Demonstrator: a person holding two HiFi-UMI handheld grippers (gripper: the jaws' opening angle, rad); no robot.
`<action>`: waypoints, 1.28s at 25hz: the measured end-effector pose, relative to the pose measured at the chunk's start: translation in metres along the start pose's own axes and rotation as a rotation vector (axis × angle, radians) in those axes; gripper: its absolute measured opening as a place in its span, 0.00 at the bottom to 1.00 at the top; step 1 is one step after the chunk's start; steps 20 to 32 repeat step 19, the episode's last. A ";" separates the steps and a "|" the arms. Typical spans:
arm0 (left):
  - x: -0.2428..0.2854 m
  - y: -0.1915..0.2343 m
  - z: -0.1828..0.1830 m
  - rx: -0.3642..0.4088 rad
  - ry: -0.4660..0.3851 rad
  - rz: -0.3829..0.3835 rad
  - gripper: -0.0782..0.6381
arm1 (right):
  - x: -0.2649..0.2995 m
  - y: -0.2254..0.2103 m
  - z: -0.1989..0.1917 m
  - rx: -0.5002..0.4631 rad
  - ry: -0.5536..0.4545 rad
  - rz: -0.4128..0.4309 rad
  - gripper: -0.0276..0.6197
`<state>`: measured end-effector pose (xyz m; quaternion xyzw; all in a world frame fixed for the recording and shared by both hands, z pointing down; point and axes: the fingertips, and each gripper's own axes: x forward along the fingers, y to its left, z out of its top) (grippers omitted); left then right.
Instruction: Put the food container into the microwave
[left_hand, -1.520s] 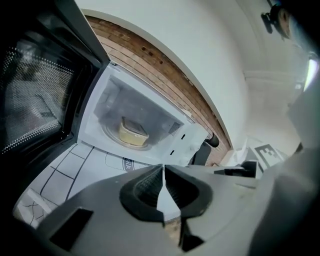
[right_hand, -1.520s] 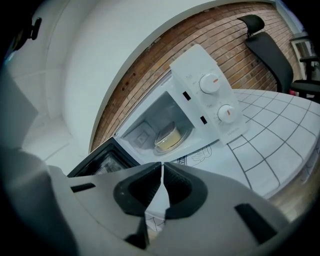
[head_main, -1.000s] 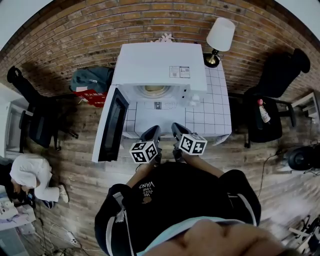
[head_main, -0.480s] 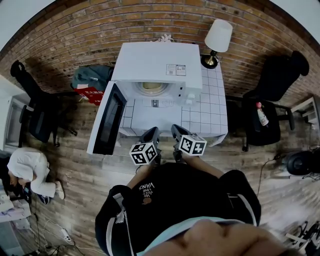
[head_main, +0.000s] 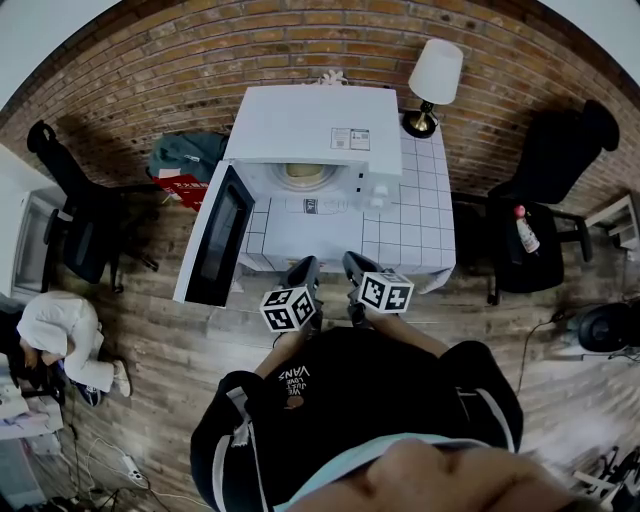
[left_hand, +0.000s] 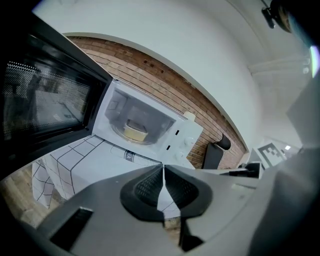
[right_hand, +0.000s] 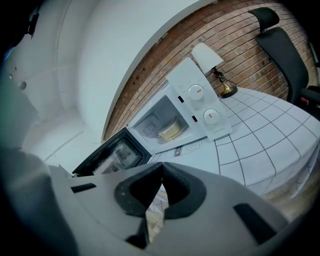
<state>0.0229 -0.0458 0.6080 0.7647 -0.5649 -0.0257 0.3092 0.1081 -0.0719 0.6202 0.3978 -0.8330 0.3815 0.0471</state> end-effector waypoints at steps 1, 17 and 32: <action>0.000 -0.001 0.000 0.002 0.001 0.000 0.14 | -0.001 -0.001 -0.001 0.001 0.003 -0.003 0.05; 0.005 0.002 0.003 0.013 0.013 0.003 0.14 | 0.006 0.001 0.001 0.004 0.006 0.007 0.05; 0.006 0.003 0.004 0.012 0.014 0.001 0.14 | 0.007 0.002 0.002 0.006 0.004 0.007 0.05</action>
